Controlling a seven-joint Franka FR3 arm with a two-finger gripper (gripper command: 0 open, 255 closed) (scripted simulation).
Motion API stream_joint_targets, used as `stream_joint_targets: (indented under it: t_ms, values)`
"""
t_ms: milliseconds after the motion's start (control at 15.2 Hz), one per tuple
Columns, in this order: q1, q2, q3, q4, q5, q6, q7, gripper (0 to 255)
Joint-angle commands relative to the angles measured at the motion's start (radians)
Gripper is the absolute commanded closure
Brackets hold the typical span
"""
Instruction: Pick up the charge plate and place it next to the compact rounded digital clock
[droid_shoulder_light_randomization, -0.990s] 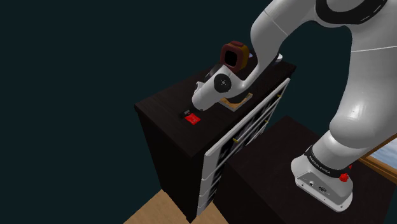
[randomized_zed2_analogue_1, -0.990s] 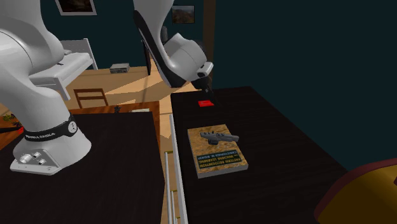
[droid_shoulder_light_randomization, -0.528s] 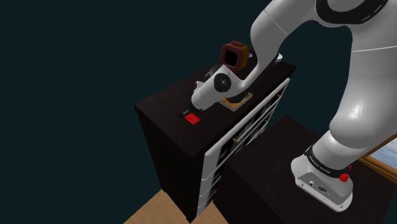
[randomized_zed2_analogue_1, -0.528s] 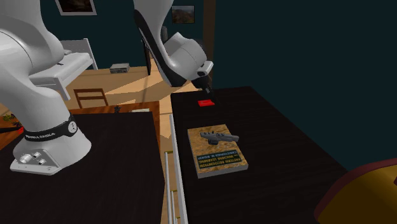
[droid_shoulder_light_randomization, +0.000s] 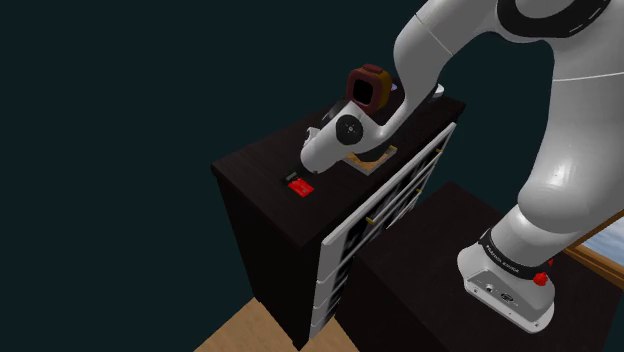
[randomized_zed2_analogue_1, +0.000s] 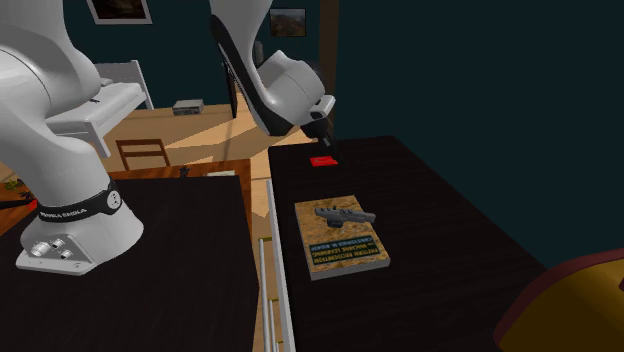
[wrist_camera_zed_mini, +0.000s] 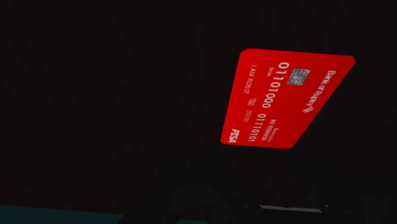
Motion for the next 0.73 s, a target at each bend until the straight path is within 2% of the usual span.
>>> stream_joint_targets:
  t_ms: [0, 660]
  values:
    - [-0.004, -0.007, -0.005, -0.008, 0.021, 0.001, -0.017, 255]
    - [-0.033, -0.150, 0.019, -0.070, 0.264, 0.056, -0.216, 255]
